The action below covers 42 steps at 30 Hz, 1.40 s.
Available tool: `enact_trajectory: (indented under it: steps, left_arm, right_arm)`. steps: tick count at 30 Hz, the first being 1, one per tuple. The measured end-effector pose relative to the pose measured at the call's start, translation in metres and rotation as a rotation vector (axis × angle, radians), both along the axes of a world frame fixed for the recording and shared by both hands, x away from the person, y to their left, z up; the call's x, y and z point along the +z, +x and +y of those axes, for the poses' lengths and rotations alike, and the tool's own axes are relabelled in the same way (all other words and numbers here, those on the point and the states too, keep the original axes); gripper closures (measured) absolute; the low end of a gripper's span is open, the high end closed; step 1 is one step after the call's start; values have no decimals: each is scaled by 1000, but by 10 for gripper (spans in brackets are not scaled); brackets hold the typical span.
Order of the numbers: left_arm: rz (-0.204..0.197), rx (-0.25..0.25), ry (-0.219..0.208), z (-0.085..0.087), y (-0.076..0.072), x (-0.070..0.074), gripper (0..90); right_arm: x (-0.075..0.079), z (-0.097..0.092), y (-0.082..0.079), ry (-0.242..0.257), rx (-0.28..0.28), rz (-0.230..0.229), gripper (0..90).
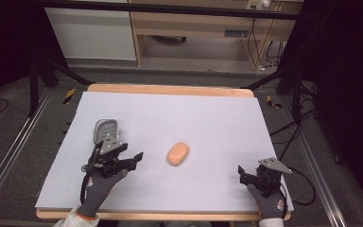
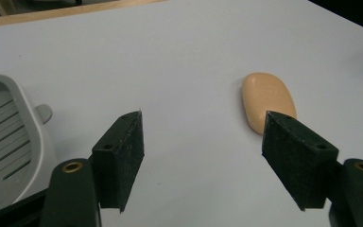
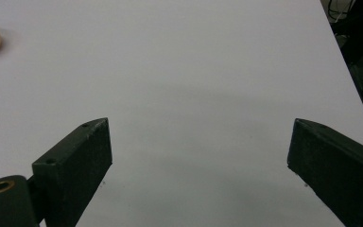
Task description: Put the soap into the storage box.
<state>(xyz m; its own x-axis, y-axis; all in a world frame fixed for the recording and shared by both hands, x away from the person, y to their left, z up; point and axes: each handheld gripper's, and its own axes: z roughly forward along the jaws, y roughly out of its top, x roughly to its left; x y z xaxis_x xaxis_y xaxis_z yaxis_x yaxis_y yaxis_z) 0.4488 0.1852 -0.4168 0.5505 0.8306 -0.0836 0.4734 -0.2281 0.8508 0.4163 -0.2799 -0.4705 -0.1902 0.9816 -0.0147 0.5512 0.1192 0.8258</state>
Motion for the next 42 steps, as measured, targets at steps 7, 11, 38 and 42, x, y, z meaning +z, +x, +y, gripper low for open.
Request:
enact_trajectory:
  steps: [7, 11, 38, 42]
  left_arm:
    - [-3, -18, 1, -16, 7, 3, 287]
    - [-9, -32, -6, -26, 10, 8, 287]
    - [15, -111, 79, -85, 41, 8, 259]
    - [21, -119, 98, -90, 43, 4, 256]
  right_arm:
    - [0, -1, 0, 11, 0, 6, 71]
    - [-1, 0, 1, 3, 7, 5, 72]
    - [-2, 3, 3, 7, 20, 25, 69]
    - [-2, 3, 3, 8, 21, 25, 70]
